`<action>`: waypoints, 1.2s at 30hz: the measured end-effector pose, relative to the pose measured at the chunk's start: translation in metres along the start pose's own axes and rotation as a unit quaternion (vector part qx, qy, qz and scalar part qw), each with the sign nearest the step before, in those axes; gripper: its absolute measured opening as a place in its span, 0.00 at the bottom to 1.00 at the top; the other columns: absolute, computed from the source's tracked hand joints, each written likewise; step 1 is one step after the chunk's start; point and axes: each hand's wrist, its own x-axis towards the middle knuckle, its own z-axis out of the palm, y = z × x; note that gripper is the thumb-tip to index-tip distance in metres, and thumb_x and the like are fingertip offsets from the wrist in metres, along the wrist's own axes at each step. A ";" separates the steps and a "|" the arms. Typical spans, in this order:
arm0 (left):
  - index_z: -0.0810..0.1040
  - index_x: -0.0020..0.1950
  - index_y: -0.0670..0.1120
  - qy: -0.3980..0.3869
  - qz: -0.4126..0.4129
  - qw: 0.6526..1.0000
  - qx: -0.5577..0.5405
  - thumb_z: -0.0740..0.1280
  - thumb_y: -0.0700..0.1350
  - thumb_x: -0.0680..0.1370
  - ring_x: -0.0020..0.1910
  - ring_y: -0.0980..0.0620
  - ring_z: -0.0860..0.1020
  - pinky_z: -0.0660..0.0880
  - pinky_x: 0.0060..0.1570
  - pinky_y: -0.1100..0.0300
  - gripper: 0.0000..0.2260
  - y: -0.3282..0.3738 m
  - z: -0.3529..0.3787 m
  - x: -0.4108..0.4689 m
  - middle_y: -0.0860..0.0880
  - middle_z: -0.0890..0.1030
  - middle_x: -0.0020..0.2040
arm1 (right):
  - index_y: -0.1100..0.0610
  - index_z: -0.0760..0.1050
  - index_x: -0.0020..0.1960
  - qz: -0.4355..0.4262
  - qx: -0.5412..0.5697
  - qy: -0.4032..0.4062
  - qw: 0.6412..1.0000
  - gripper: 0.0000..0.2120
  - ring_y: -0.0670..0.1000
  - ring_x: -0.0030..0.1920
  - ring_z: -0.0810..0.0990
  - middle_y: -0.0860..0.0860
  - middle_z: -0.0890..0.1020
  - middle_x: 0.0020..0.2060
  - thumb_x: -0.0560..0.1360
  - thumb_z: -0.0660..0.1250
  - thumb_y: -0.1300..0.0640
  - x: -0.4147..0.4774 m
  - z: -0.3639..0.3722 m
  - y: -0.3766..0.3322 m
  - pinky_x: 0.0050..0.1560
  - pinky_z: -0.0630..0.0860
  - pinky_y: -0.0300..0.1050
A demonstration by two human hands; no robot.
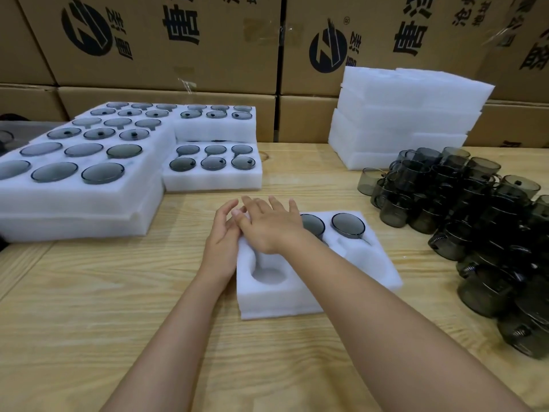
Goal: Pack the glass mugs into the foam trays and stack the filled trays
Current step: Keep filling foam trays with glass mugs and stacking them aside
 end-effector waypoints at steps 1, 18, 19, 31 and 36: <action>0.72 0.59 0.56 0.002 0.005 1.000 0.014 0.59 0.41 0.82 0.49 0.56 0.81 0.76 0.47 0.64 0.12 0.000 -0.001 0.001 0.54 0.83 0.51 | 0.48 0.44 0.77 -0.003 0.001 0.002 1.000 0.29 0.53 0.76 0.44 0.45 0.52 0.76 0.79 0.36 0.38 0.000 0.000 0.001 0.72 0.37 0.61; 0.77 0.55 0.55 0.014 -0.001 0.999 0.043 0.59 0.38 0.81 0.48 0.57 0.81 0.76 0.47 0.60 0.13 -0.001 -0.005 0.002 0.52 0.82 0.54 | 0.66 0.69 0.64 0.312 -0.039 0.182 0.932 0.23 0.63 0.65 0.62 0.62 0.68 0.63 0.79 0.58 0.48 -0.062 -0.040 0.181 0.60 0.67 0.55; 0.77 0.55 0.55 0.013 -0.002 0.999 0.045 0.59 0.38 0.81 0.50 0.54 0.80 0.76 0.51 0.57 0.13 -0.001 -0.006 0.002 0.50 0.81 0.56 | 0.66 0.69 0.64 0.319 -0.040 0.178 0.930 0.24 0.62 0.65 0.61 0.62 0.67 0.63 0.78 0.58 0.47 -0.064 -0.037 0.183 0.60 0.67 0.55; 0.79 0.54 0.54 0.023 -0.002 0.997 0.071 0.60 0.38 0.81 0.50 0.54 0.77 0.73 0.51 0.57 0.13 -0.001 -0.008 0.004 0.56 0.79 0.51 | 0.64 0.75 0.48 0.276 0.065 0.259 0.923 0.16 0.62 0.53 0.72 0.61 0.72 0.55 0.76 0.63 0.50 -0.092 -0.007 0.161 0.48 0.72 0.51; 0.78 0.54 0.53 0.024 0.008 0.996 0.083 0.60 0.39 0.81 0.45 0.64 0.79 0.74 0.45 0.64 0.12 0.000 -0.008 0.004 0.66 0.81 0.45 | 0.58 0.73 0.46 0.255 0.149 0.316 0.902 0.13 0.56 0.46 0.72 0.56 0.77 0.49 0.72 0.69 0.49 -0.110 -0.008 0.161 0.42 0.64 0.45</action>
